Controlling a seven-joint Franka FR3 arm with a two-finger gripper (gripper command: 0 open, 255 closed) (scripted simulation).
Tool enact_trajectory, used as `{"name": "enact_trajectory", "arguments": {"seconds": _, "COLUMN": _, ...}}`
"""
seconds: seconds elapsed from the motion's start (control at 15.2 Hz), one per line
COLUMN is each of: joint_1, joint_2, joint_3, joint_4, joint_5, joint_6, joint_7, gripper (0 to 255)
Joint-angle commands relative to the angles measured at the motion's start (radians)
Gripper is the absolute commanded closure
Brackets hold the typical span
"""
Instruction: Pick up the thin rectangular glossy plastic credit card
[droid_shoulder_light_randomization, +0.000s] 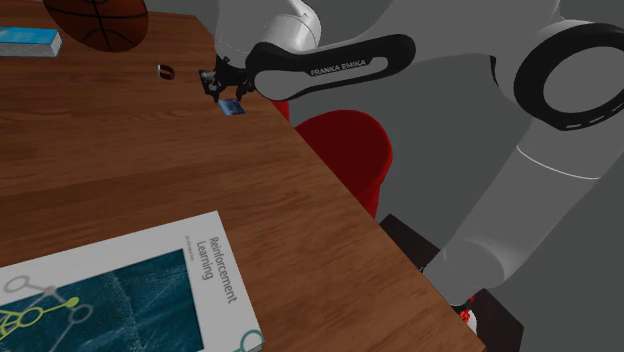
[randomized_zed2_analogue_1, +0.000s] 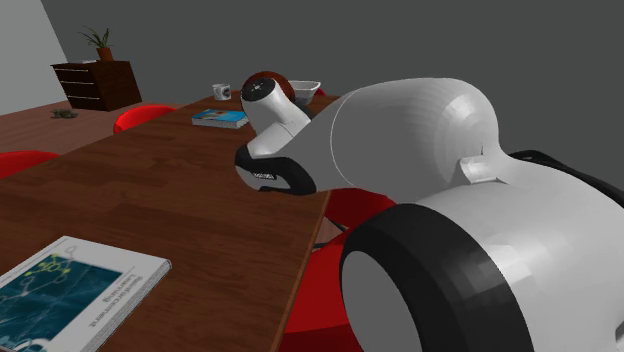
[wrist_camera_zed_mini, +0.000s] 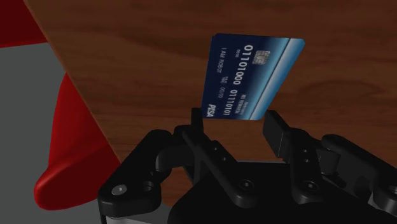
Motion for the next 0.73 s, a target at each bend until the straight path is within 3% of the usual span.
{"name": "enact_trajectory", "arguments": {"seconds": 0.0, "joint_1": 0.0, "joint_2": -0.004, "joint_3": 0.002, "joint_4": 0.015, "joint_5": 0.01, "joint_6": -0.016, "joint_7": -0.012, "gripper": 255}}
{"name": "enact_trajectory", "arguments": {"seconds": 0.66, "joint_1": 0.002, "joint_2": -0.016, "joint_3": 0.011, "joint_4": 0.128, "joint_5": 0.06, "joint_6": -0.13, "joint_7": -0.078, "gripper": 255}}
